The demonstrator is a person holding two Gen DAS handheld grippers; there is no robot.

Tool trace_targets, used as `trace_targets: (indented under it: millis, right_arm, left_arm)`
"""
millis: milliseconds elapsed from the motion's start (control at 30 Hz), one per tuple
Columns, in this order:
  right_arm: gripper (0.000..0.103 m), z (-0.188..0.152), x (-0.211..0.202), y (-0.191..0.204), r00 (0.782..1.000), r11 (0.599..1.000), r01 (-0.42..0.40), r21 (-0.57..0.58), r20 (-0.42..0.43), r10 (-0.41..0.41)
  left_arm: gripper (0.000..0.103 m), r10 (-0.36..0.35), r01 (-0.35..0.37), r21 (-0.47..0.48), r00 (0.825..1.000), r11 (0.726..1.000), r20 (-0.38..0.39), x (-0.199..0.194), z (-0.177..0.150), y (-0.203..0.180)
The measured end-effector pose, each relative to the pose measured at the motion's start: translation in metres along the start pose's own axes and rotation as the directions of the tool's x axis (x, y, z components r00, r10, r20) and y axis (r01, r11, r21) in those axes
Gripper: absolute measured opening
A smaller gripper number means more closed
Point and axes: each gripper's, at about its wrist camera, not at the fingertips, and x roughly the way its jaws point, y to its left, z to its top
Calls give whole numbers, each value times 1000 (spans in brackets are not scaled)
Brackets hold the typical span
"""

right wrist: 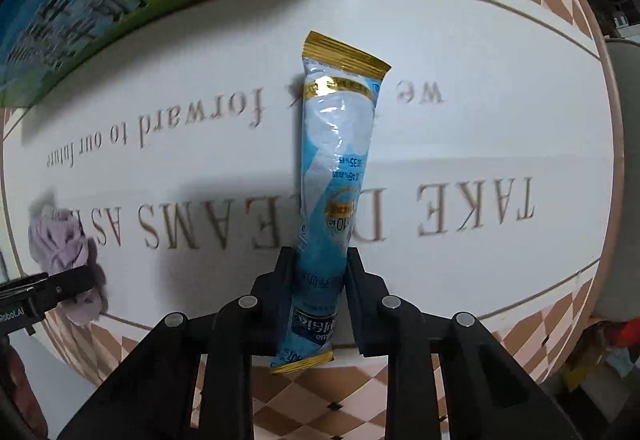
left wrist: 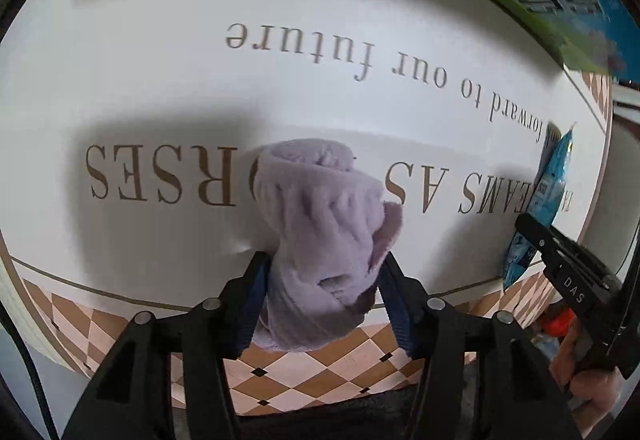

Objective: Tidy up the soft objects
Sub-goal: 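Carry lilac towel with left tool while right carries blue tube packet into box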

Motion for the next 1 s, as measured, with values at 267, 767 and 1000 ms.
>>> trace_targets:
  millis: [267, 767, 1000]
  right_arm:
    - [22, -23, 0, 17, 999, 999, 22, -35, 24, -21]
    - [16, -28, -176, 12, 915, 960, -264, -94, 290, 280]
    - [16, 66, -220, 7, 894, 950, -310, 16, 344, 286]
  left_arm:
    - [37, 150, -156, 44, 981, 987, 120, -13, -21, -46]
    - [37, -121, 68, 200, 956, 977, 266, -183, 8, -134]
    - [37, -157, 136, 137, 975, 981, 157, -195, 99, -134]
